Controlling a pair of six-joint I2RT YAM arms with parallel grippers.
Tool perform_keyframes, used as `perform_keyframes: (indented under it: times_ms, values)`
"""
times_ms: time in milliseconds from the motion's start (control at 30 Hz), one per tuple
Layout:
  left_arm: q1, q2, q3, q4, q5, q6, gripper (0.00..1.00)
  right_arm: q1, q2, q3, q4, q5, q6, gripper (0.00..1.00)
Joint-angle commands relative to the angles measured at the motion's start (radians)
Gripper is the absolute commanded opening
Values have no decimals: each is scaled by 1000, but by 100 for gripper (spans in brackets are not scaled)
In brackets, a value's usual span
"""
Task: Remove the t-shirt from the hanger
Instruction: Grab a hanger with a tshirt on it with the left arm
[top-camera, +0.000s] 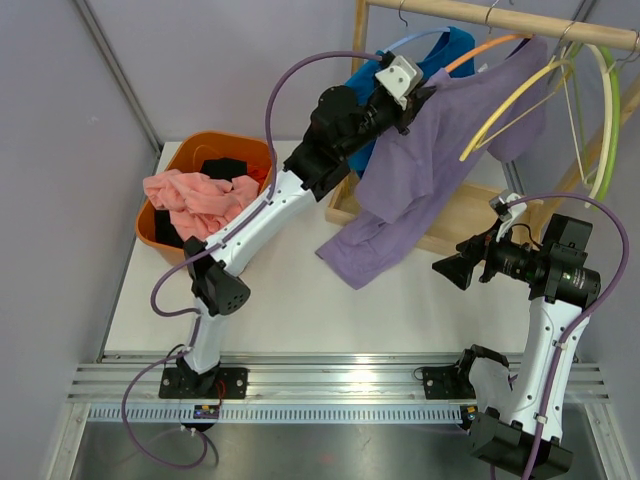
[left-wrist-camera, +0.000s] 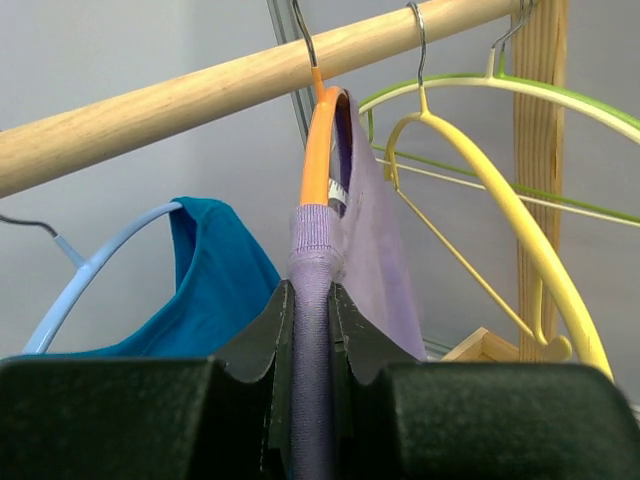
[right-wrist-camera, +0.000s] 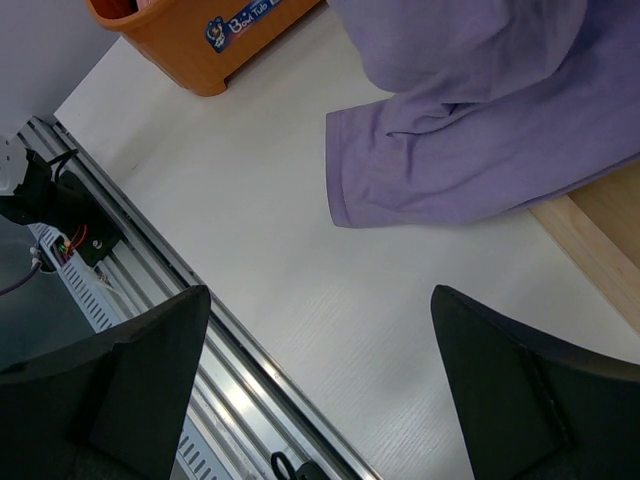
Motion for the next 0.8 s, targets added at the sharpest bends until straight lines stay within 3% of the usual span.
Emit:
perform_keyframes:
  times_ms: [0, 400, 567, 767]
  values:
    - [5, -149, -63, 219, -25, 38, 0, 5, -5, 7, -5, -22, -44, 99]
    - [8, -565, -507, 53, -84, 55, 0, 5, 41, 110, -467, -89, -640, 99]
    - [9, -738, -689, -92, -140, 33, 0, 5, 81, 126, -481, -106, -648, 99]
    - [9, -1025, -1050, -178, -147, -34, 0, 12, 147, 185, -483, -129, -639, 100]
